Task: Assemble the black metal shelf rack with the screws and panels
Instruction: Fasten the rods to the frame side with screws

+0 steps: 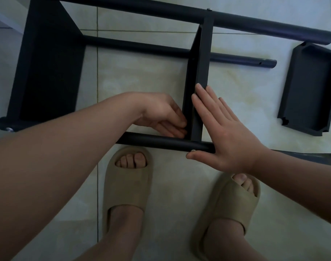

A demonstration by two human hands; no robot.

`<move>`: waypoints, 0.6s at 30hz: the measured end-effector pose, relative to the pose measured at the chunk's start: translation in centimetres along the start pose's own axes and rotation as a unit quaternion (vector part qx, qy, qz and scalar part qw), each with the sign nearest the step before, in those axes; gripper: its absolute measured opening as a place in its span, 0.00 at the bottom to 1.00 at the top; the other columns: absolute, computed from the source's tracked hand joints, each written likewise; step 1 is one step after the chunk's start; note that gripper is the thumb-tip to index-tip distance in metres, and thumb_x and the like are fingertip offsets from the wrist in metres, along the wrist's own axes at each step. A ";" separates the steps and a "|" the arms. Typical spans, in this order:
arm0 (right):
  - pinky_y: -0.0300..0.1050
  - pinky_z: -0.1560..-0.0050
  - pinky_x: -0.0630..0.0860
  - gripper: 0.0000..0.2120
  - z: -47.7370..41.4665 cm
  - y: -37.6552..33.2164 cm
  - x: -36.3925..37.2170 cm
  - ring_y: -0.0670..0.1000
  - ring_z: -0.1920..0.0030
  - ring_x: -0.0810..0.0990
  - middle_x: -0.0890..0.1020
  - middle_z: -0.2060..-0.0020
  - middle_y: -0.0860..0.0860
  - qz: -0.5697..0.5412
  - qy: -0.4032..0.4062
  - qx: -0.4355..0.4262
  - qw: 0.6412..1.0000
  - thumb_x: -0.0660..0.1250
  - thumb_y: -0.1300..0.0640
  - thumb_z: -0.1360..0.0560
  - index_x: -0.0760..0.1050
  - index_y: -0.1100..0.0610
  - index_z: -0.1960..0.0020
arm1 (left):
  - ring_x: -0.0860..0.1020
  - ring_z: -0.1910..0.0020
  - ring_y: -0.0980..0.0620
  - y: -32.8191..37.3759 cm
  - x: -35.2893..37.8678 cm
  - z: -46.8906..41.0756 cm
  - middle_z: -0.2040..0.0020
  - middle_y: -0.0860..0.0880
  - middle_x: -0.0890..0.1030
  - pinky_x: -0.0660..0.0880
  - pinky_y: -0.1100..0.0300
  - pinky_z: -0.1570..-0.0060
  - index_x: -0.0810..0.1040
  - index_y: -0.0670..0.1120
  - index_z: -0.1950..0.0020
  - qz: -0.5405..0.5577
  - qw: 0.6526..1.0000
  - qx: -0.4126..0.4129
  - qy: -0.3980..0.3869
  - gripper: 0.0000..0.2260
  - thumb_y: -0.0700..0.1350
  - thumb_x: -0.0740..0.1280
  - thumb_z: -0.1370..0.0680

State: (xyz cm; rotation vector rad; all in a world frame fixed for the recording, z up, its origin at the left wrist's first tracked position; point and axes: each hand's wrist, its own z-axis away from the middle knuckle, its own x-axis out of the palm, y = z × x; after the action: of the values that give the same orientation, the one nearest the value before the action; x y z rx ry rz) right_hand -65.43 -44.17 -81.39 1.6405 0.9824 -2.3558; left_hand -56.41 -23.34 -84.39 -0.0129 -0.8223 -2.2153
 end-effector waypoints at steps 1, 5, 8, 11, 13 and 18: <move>0.63 0.20 0.51 0.52 0.0 0.0 0.0 0.55 0.18 0.39 0.42 0.17 0.54 0.000 -0.001 0.001 1.000 0.60 0.29 0.25 0.45 0.61 0.17 | 0.86 0.54 0.50 0.0 -0.1 -0.3 0.54 0.43 0.87 0.82 0.61 0.57 0.80 0.41 0.45 -0.016 1.000 -0.002 0.005 0.06 0.38 0.69 0.21; 0.63 0.20 0.52 0.51 -0.1 -0.1 0.0 0.56 0.18 0.40 0.43 0.17 0.55 -0.006 -0.001 0.004 1.000 0.61 0.29 0.25 0.45 0.61 0.17 | 0.84 0.59 0.53 0.5 -0.7 -1.1 0.57 0.46 0.86 0.82 0.61 0.55 0.83 0.43 0.49 -0.067 0.997 -0.022 -0.012 0.04 0.41 0.72 0.24; 0.64 0.20 0.52 0.51 -0.1 -0.1 -0.1 0.56 0.18 0.40 0.44 0.17 0.56 -0.010 -0.001 0.004 1.000 0.61 0.30 0.24 0.46 0.61 0.17 | 0.80 0.63 0.57 1.2 -0.7 -1.8 0.61 0.50 0.84 0.76 0.65 0.61 0.83 0.46 0.52 -0.111 0.991 -0.054 -0.045 0.02 0.43 0.72 0.23; 0.65 0.21 0.53 0.52 -0.1 -0.1 -0.1 0.57 0.18 0.40 0.44 0.17 0.56 -0.007 -0.004 0.007 1.000 0.63 0.30 0.25 0.46 0.61 0.17 | 0.78 0.65 0.58 1.6 -0.2 -2.7 0.62 0.51 0.83 0.72 0.65 0.62 0.83 0.47 0.54 -0.127 0.984 -0.085 -0.094 0.03 0.41 0.70 0.22; 0.65 0.21 0.54 0.52 0.0 0.0 -0.1 0.57 0.18 0.41 0.44 0.17 0.56 -0.009 -0.003 0.009 1.000 0.63 0.30 0.25 0.47 0.61 0.17 | 0.77 0.64 0.57 1.8 0.0 -3.1 0.61 0.51 0.83 0.72 0.65 0.62 0.82 0.46 0.54 -0.128 0.978 -0.105 -0.125 0.05 0.39 0.68 0.22; 0.66 0.22 0.55 0.51 -0.1 0.0 0.1 0.58 0.18 0.41 0.45 0.17 0.57 -0.009 0.001 0.005 1.000 0.64 0.30 0.25 0.47 0.62 0.17 | 0.79 0.61 0.57 2.3 -0.3 -3.3 0.59 0.51 0.84 0.70 0.65 0.60 0.83 0.47 0.55 -0.134 0.968 -0.138 -0.162 0.07 0.37 0.68 0.22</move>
State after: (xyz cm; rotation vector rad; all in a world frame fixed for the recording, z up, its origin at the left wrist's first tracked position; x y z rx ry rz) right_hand -65.35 -44.12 -81.49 1.6440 0.9904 -2.3752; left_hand -53.88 -26.12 -85.84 -0.4318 -0.7111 -2.6124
